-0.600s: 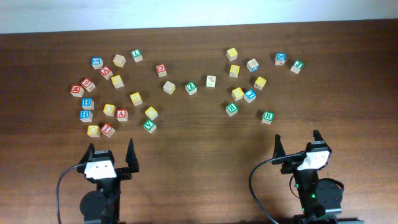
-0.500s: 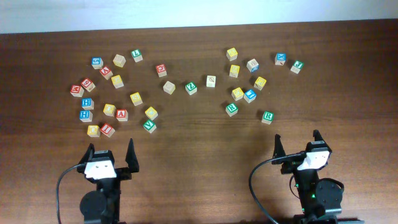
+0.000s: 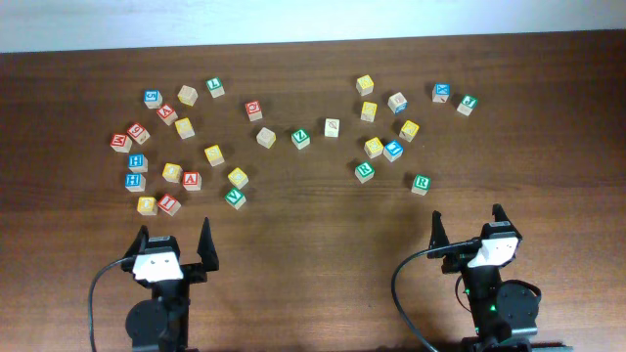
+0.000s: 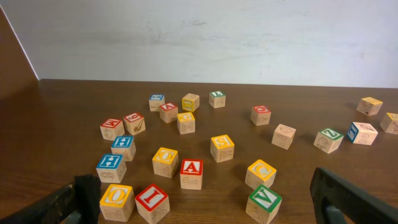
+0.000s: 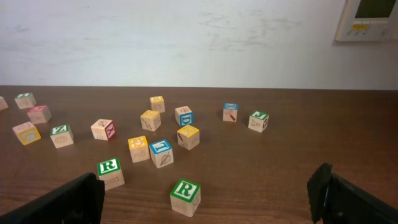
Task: Spell out RSS
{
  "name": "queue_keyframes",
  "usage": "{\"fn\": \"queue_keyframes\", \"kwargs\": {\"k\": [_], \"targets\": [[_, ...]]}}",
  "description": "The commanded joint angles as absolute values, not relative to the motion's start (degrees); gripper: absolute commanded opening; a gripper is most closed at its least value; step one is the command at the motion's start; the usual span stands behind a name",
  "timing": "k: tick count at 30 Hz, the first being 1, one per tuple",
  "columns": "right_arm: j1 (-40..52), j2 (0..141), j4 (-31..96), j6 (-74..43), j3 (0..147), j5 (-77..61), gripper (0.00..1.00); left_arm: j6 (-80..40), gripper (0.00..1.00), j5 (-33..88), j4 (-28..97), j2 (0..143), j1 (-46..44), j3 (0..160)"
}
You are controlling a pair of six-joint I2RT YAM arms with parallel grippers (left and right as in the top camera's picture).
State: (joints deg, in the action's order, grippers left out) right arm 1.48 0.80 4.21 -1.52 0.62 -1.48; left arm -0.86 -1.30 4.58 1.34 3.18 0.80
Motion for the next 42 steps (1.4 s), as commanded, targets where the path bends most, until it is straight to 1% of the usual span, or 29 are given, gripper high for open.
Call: {"fn": "queue_keyframes", "kwargs": {"k": [1,34,37,38,42], "targets": [[1.1,0.32,4.54,-1.72,0.32,-0.8,0.98,0.05,0.99,-0.43,4.75,1.54,3.44,0.51],[1.1,0.32,4.54,-1.72,0.32,-0.8,0.98,0.05,0.99,-0.43,4.75,1.54,3.44,0.51],[1.1,0.32,4.54,-1.72,0.32,-0.8,0.98,0.03,0.99,-0.43,3.36,1.54,3.42,0.51],[1.1,0.32,4.54,-1.72,0.32,-0.82,0.98,0.01,0.99,0.43,2.98,1.54,3.42,0.54],[1.1,0.32,4.54,-1.72,0.32,-0.8,0.98,0.01,0.99,11.29,2.33,1.54,3.42,0.54]]}}
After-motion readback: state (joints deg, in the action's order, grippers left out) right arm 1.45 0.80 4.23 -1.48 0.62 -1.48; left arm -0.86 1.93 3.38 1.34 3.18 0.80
